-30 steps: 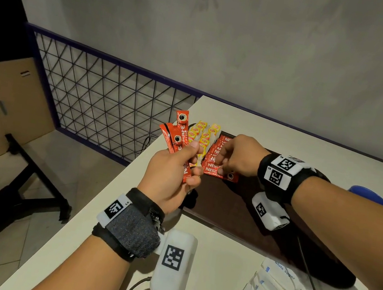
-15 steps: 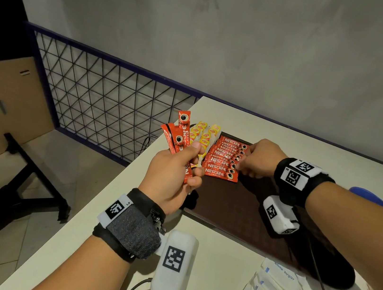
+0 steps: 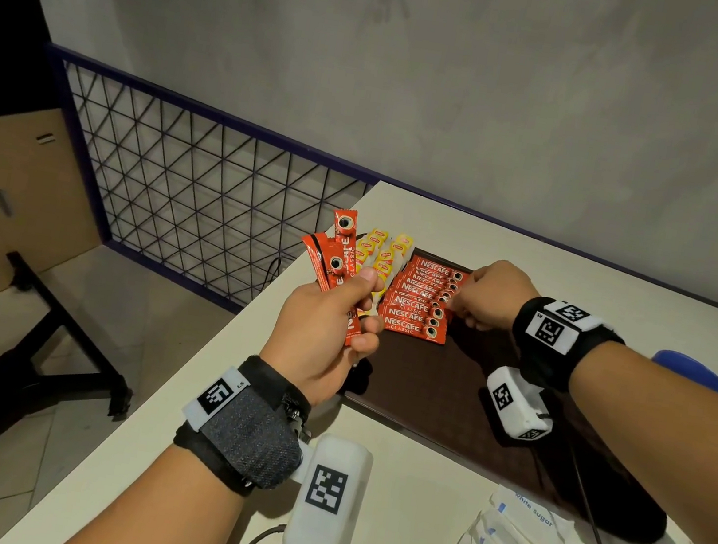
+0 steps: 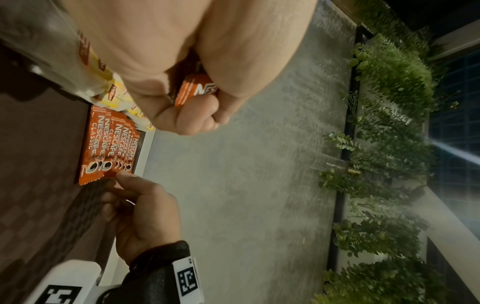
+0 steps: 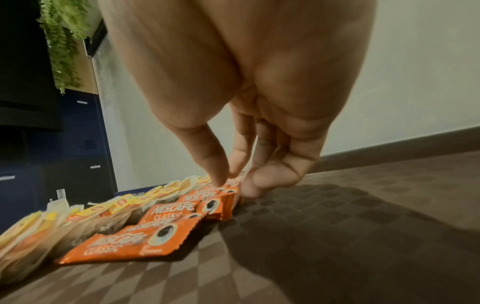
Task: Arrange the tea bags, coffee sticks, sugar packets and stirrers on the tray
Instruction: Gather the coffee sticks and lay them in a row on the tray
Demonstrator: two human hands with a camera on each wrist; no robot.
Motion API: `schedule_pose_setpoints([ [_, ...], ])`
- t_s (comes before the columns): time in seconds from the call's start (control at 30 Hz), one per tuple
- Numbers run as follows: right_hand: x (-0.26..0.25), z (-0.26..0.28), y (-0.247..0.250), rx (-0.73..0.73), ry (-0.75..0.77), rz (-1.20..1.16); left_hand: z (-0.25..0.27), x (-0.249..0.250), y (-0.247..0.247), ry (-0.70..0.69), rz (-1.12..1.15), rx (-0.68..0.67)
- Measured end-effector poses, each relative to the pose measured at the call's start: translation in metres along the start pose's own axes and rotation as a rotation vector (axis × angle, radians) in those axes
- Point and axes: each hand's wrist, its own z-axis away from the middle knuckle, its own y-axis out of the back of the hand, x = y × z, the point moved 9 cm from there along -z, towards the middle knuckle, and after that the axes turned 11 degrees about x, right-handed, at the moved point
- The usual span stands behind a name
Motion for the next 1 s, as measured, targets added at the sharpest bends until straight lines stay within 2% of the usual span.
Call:
schedule_pose_setpoints([
  [0.1, -0.009, 0.000, 0.005, 0.079, 0.082, 0.019, 0.000, 0.000, 0.000, -0.002, 0.001, 0.001],
  [0.27, -0.025, 0.002, -0.007, 0.029, 0.189, 0.045, 0.000, 0.000, 0.001, 0.000, -0.001, 0.006],
  [0.6, -0.028, -0.001, -0.014, 0.017, 0.194, 0.083, 0.000, 0.000, 0.001, 0.001, 0.001, 0.009],
  [0.8, -0.025, -0.003, -0.004, 0.093, 0.179, 0.117, 0.001, 0.000, 0.000, 0.002, 0.001, 0.008],
  [1.0, -0.019, -0.001, -0.004, 0.066, 0.166, 0.158, 0.000, -0.001, 0.001, 0.005, 0.002, 0.006],
])
